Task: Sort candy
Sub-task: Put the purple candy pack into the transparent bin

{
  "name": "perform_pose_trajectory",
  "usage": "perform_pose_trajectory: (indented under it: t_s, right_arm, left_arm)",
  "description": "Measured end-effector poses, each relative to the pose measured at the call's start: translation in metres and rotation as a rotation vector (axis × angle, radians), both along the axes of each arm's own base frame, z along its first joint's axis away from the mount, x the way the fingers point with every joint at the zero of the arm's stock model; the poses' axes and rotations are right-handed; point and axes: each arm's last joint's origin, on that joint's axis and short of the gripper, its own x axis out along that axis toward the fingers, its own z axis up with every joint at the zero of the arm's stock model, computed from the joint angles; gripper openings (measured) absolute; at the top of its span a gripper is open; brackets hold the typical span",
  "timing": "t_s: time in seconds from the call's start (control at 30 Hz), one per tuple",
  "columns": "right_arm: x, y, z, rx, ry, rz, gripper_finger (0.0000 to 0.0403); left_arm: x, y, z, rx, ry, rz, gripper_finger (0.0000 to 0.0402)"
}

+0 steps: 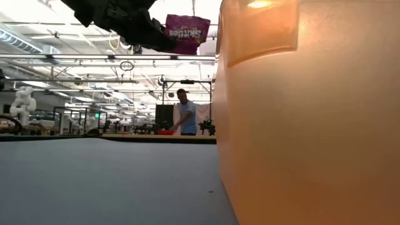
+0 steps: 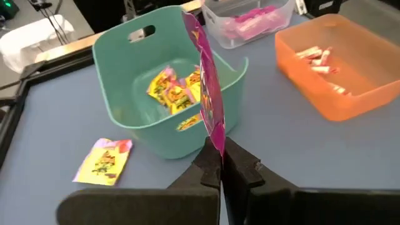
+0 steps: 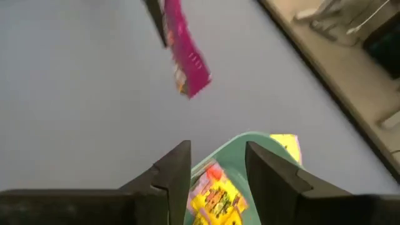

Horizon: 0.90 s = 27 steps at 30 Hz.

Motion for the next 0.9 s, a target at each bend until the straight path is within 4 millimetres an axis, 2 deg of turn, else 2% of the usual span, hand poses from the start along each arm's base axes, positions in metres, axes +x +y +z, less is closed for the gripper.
perform_pose_trajectory:
  t_s: [0.13, 0.23, 0.33, 0.47, 0.57, 0.67, 0.8, 0.9]
  right_arm:
    - [0.002, 0.013, 0.0, -0.058, -0.061, 0.003, 0.0142]
    - [0.008, 0.023, -0.005, -0.083, -0.094, 0.019, 0.0142]
    - [0.016, 0.027, -0.01, -0.093, -0.103, 0.058, 0.0142]
    - [0.022, 0.024, -0.014, -0.142, -0.074, 0.091, 0.0142]
    - [0.023, 0.021, -0.014, -0.158, -0.059, 0.104, 0.0142]
    - [0.023, 0.022, -0.015, -0.127, -0.046, 0.128, 0.0142]
    - [0.023, 0.024, -0.016, -0.058, -0.025, 0.172, 0.0142]
    - [0.023, 0.025, -0.017, -0.049, -0.016, 0.181, 0.0142]
  left_arm:
    - [0.0, -0.01, 0.001, -0.018, 0.006, -0.001, 0.0001]
    - [0.001, -0.019, 0.0, 0.04, 0.005, 0.015, 0.0001]
    - [0.001, -0.032, -0.002, 0.152, -0.003, -0.033, 0.0001]
    - [-0.001, -0.051, -0.002, 0.366, -0.037, -0.085, 0.0001]
    - [-0.002, -0.061, -0.001, 0.465, -0.041, -0.051, 0.0001]
    - [-0.002, -0.062, -0.001, 0.372, -0.029, 0.015, 0.0001]
    - [-0.002, -0.057, -0.002, 0.132, 0.019, 0.142, 0.0001]
    - [-0.002, -0.055, -0.002, -0.015, 0.044, 0.143, 0.0001]
